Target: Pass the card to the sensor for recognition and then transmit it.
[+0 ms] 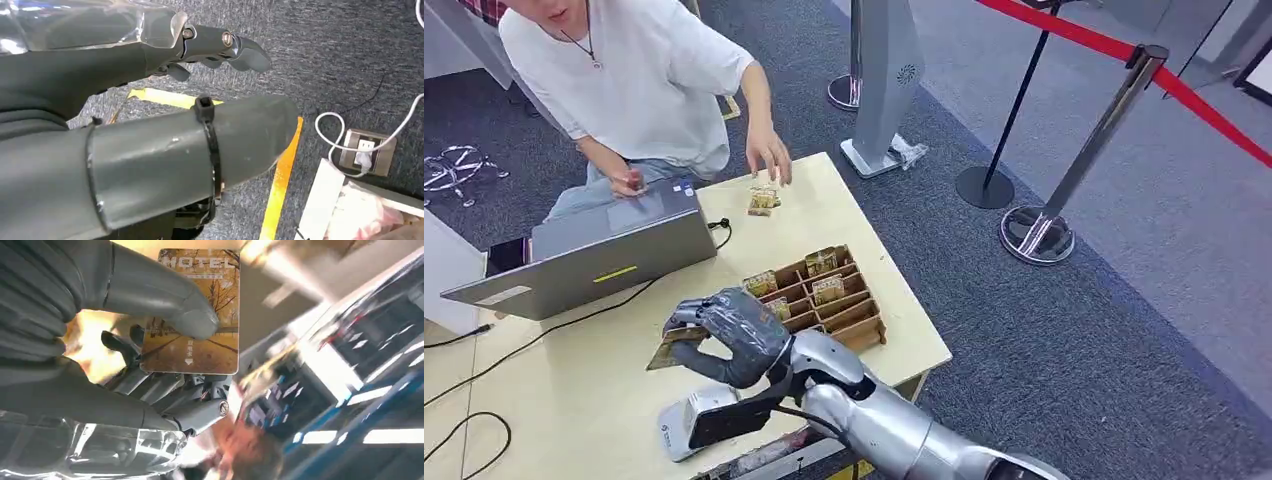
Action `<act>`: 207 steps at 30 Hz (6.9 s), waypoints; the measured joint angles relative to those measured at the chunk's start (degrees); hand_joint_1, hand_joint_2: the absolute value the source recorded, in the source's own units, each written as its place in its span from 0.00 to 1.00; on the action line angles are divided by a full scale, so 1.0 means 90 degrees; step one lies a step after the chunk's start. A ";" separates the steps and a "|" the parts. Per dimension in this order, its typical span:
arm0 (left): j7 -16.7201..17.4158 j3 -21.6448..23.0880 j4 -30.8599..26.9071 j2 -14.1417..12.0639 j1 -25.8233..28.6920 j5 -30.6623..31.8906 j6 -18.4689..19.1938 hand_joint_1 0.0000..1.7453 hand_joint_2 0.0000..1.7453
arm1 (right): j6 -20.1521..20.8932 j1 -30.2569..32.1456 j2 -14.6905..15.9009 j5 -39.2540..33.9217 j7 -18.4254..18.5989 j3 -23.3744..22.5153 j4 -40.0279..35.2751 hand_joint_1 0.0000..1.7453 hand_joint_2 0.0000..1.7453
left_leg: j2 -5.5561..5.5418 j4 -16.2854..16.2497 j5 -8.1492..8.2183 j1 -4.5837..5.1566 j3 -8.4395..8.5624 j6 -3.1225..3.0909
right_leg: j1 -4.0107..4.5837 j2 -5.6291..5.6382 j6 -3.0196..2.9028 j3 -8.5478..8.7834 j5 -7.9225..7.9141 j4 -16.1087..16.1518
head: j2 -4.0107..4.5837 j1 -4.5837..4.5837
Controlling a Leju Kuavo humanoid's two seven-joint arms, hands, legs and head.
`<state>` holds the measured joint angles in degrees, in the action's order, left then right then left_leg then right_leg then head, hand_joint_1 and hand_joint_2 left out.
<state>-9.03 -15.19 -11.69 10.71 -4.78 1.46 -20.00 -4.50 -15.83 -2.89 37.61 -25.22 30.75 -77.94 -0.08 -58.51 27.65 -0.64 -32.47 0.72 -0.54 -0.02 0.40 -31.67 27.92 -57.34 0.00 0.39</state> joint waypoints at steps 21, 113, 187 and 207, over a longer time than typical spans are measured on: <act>0.0020 -0.0058 0.0000 0.0002 0.0044 -0.0177 -0.0158 0.00 0.00 | 0.0939 -0.0686 -0.0238 -0.0954 -0.0058 0.0869 0.1420 1.00 1.00 | -0.0001 0.0000 -0.0001 0.0000 0.0000 0.0001 | 0.0000 -0.0001 0.0000 0.0000 0.0000 -0.0001 | 0.0000 0.0000; 0.0267 0.0107 0.0000 -0.0056 0.0037 -0.0274 -0.0141 0.00 0.00 | 0.1638 -0.2213 -0.0777 -0.1850 0.0760 0.1590 0.4247 1.00 1.00 | 0.0000 -0.0002 -0.0003 0.0000 0.0001 0.0000 | 0.0000 0.0001 0.0000 0.0000 -0.0003 -0.0001 | 0.0000 0.0000; 0.0131 0.0279 0.0000 -0.0087 0.0026 -0.0209 0.0019 0.00 0.00 | -0.0535 -0.2770 -0.1044 0.0914 0.1953 0.3274 0.5906 1.00 1.00 | 0.0003 -0.0004 -0.0003 0.0000 0.0009 0.0000 | 0.0000 0.0004 -0.0001 0.0002 -0.0004 -0.0001 | 0.0000 0.0000; 0.0129 0.0304 0.0000 -0.0087 -0.0016 -0.0199 0.0032 0.00 0.00 | -0.0919 -0.2637 -0.1039 0.1181 0.2181 0.3351 0.5984 1.00 1.00 | 0.0005 -0.0004 -0.0006 0.0000 0.0012 0.0004 | 0.0000 0.0006 -0.0005 0.0004 -0.0008 -0.0001 | 0.0000 0.0000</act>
<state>-7.87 -12.46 -11.69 9.92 -4.93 -0.33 -19.71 -12.76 -39.57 -12.24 48.24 -5.60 60.92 -24.09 -0.03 -58.54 27.59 -0.64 -32.36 0.75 -0.54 0.03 0.36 -31.63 27.85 -57.34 0.00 0.39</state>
